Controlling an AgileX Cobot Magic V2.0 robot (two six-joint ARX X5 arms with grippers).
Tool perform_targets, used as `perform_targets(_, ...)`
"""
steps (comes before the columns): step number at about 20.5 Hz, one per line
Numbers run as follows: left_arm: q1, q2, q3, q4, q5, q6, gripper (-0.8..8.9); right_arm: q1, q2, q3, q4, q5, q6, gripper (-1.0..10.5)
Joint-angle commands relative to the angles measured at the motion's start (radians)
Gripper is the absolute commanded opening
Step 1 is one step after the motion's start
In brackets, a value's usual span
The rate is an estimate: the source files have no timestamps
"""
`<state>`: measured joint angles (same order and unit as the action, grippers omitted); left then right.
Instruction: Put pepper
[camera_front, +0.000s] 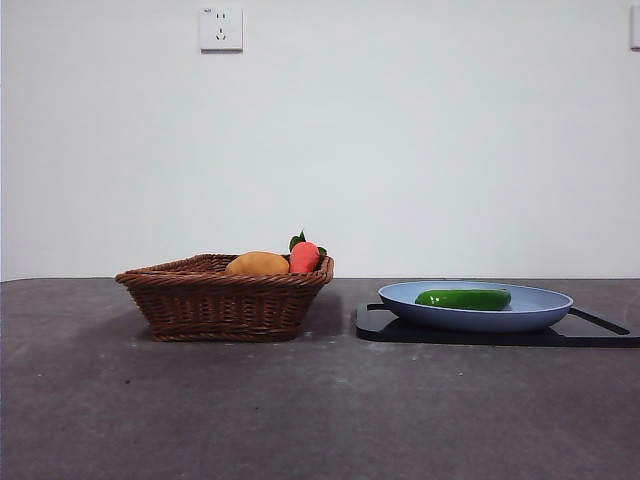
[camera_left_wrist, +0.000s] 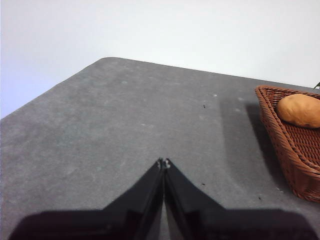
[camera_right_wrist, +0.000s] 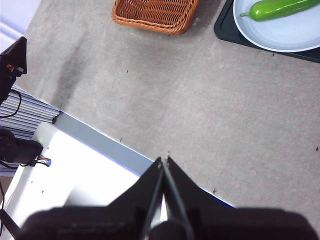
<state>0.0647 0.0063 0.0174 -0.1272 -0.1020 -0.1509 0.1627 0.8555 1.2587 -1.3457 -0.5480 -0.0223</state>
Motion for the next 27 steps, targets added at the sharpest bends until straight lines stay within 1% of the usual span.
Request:
perform_targets(1,0.003,-0.004,-0.011,0.007,0.001,-0.006,0.08,0.002,0.006,0.019,0.006,0.0,0.006,0.1)
perform_targets(6,0.003,-0.004,-0.011,0.007,0.001,-0.006,0.08,0.002,0.006,0.019,0.005,0.0,0.006,0.1)
perform_targets(7,0.003,-0.004,-0.011,0.007,0.001,-0.006,0.08,0.002,0.005,0.019,0.007,0.001,0.002,0.1)
perform_targets(8,0.003,-0.004,-0.011,0.007,0.001,-0.006,0.08,0.0,-0.003,0.019,0.016,0.006,-0.017,0.1)
perform_targets(11,0.003,-0.004,-0.011,0.007,0.001,-0.006,0.08,-0.02,-0.086,0.016,0.174,0.002,-0.077,0.1)
perform_targets(12,0.003,-0.004,-0.011,0.007,0.001,-0.006,0.08,-0.034,-0.13,0.007,0.265,-0.005,-0.084,0.1)
perform_targets(14,0.003,-0.004,-0.011,0.007,0.001,-0.006,0.08,-0.07,-0.22,-0.034,0.391,-0.003,-0.083,0.1)
perform_targets(15,0.003,-0.004,-0.011,0.007,0.001,-0.006,0.08,-0.087,-0.259,-0.064,0.432,-0.001,-0.085,0.1)
perform_targets(16,0.003,-0.004,-0.011,0.007,0.001,-0.006,0.08,-0.101,-0.306,-0.111,0.483,0.004,-0.103,0.1)
perform_targets(19,0.003,-0.004,-0.011,0.007,0.001,-0.006,0.08,-0.111,-0.427,-0.293,0.611,0.004,-0.173,0.1)
perform_targets(20,0.003,-0.004,-0.011,0.007,0.001,-0.006,0.08,-0.111,-0.467,-0.364,0.665,0.003,-0.166,0.1)
perform_targets(25,0.003,-0.004,-0.011,0.007,0.001,-0.006,0.08,-0.111,-0.592,-0.616,0.852,0.008,-0.097,0.1)
perform_targets(27,0.003,-0.004,-0.011,0.007,0.001,-0.006,0.08,-0.111,-0.633,-0.705,0.917,0.008,-0.086,0.1)
